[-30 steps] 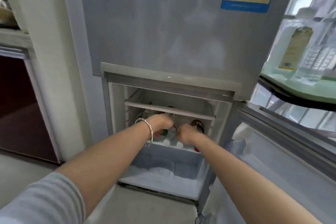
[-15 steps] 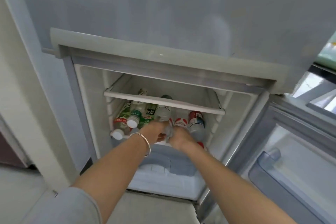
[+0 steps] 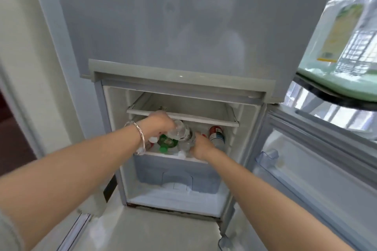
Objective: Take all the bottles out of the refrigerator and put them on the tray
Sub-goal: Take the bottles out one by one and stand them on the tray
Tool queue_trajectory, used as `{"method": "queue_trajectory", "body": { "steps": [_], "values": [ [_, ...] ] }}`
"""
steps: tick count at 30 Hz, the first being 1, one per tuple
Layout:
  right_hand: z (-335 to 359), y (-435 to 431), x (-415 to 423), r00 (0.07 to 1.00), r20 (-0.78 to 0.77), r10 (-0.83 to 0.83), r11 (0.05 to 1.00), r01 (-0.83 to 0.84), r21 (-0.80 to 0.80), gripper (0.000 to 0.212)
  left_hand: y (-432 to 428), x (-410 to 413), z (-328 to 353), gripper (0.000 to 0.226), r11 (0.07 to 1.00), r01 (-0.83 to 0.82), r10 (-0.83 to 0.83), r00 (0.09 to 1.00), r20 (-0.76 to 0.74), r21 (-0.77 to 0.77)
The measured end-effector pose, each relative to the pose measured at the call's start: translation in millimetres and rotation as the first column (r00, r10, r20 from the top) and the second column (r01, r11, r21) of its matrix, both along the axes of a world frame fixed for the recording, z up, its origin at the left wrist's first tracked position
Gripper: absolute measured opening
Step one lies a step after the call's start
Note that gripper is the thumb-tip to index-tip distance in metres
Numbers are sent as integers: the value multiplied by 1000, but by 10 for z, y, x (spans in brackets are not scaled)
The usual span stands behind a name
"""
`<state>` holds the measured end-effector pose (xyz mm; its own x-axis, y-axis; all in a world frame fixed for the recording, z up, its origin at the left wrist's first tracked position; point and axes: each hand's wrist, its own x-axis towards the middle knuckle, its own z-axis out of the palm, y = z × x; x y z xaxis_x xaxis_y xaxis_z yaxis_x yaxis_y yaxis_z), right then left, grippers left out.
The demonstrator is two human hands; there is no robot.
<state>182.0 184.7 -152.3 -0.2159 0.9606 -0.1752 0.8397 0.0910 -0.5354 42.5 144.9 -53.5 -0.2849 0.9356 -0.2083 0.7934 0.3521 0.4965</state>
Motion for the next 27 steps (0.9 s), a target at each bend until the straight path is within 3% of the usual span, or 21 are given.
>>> {"method": "queue_trajectory", "body": {
  "steps": [6, 8, 11, 14, 16, 20, 24, 27],
  "values": [
    [577, -466, 211, 986, 12, 167, 986, -167, 12, 89, -614, 362, 964, 39, 982, 160, -139, 973, -185, 104],
    [853, -717, 362, 982, 18, 189, 980, -189, 58, 89, -792, 534, 1276, 38, 968, 198, -174, 972, -156, 154],
    [1226, -1010, 623, 971, -149, 188, 975, -165, 151, 86, -1049, 821, 1723, 39, 930, 207, -171, 975, -143, 303],
    [1576, -1230, 917, 925, -373, 72, 981, 3, 195, 104, -1222, 1127, 2129, 40, 866, 194, -191, 980, -54, 462],
    [1810, -1357, 1167, 864, -501, 42, 966, 94, 243, 105, -1280, 1354, 2338, 43, 783, 174, -252, 967, 48, 597],
    [2413, -1840, 1573, 749, -662, 35, 896, 270, 353, 51, -1407, 1884, 2661, 44, 580, 157, -460, 873, 163, 799],
    [2706, -1962, 2045, 714, -699, -33, 800, 438, 410, 58, -1425, 2360, 2769, 47, 600, 157, -592, 746, 304, 785],
    [2817, -1882, 2424, 707, -698, -114, 709, 550, 442, 62, -1268, 2745, 2663, 57, 697, 180, -552, 752, 359, 694]
  ]
}}
